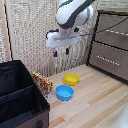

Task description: Position your gripper near the granola bar, please. Lightly grip the granola bar with your gripping tool. Relocate your gripper along with the granola bar toward the leading division of the caddy with caution. Gently release the granola bar into the leading division of the caddy.

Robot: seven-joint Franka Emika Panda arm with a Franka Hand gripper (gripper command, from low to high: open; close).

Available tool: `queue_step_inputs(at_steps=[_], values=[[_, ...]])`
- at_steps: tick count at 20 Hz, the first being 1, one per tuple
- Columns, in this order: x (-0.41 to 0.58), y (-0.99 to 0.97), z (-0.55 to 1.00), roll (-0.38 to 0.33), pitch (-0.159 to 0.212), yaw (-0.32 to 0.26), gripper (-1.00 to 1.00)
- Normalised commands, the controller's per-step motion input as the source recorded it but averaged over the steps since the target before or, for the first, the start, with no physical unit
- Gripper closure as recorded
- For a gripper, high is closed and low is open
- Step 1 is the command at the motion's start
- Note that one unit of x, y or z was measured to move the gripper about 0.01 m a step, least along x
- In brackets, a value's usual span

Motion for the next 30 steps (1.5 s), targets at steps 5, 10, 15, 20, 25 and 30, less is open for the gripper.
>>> queue_step_inputs(at_steps=[5, 10, 15, 20, 25, 30], values=[[0.244, 0.65, -0.19, -0.1, 0.002, 0.003, -1.0], [0.318, 0.8, -0.26, -0.128, 0.011, 0.003, -1.0], [0.349, 0.61, -0.24, -0.115, 0.066, 0.068, -1.0], [0.459, 0.31, -0.3, -0.087, 0.1, 0.168, -1.0], [0.44, 0.14, -0.24, -0.059, 0.068, 0.222, -1.0], [0.355, 0.02, -0.14, -0.059, 0.024, 0.279, -1.0]])
